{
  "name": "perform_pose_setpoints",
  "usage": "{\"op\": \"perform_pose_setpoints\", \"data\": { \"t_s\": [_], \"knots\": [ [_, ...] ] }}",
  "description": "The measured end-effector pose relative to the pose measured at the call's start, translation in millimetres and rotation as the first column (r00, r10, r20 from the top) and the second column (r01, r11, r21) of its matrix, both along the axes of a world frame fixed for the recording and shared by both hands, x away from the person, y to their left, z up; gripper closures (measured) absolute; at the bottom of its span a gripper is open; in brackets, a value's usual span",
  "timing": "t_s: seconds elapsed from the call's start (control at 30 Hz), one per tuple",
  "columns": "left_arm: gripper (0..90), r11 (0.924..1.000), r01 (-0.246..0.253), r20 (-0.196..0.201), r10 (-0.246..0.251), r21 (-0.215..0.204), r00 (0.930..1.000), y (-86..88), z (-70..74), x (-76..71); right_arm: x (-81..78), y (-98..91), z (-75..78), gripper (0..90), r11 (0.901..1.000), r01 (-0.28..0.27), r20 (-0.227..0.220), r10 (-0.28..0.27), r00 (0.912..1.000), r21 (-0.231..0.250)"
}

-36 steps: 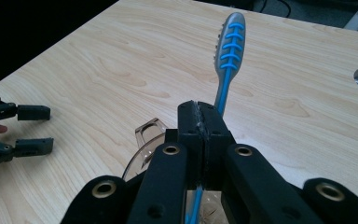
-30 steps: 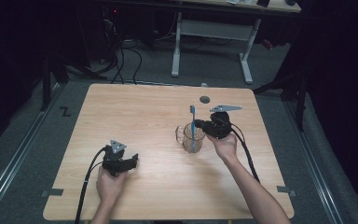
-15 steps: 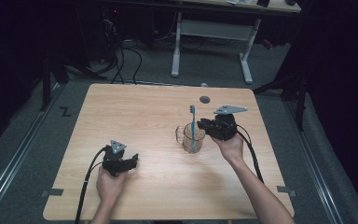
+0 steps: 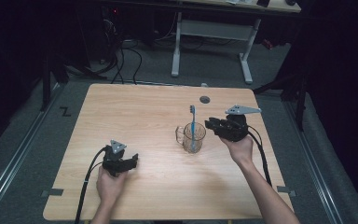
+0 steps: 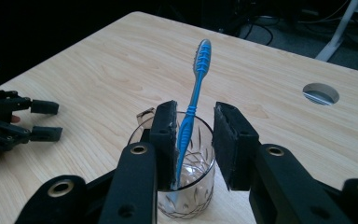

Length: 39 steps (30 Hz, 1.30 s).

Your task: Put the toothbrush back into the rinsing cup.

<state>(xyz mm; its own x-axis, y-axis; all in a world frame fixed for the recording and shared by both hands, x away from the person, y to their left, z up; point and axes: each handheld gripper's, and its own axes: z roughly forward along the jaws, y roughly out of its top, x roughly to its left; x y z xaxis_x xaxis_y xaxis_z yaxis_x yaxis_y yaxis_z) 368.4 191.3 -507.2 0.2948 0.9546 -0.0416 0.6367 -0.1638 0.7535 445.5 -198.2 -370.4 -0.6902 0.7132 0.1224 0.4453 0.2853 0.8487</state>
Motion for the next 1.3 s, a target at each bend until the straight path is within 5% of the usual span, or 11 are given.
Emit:
{"op": "perform_pose_setpoints", "data": {
  "t_s": [0.5,0.87,1.3],
  "knots": [
    [29.3,1.0,-0.002,0.0,0.002,0.001,1.0,-0.1,0.0,0.0,-12.5,-23.9,11.6,69.2,0.9968,0.035,0.008,-0.035,0.9993,0.071],
    [29.4,1.0,-0.002,0.0,0.002,0.001,1.0,-0.1,0.0,0.0,-20.3,-39.1,14.9,67.2,0.9957,0.052,0.01,-0.053,0.9985,0.076],
    [29.3,1.0,-0.003,0.0,0.003,0.001,1.0,-0.1,0.0,0.0,-27.8,-63.3,4.6,66.4,0.9891,0.1,-0.009,-0.099,0.995,0.108]
  ]
}}
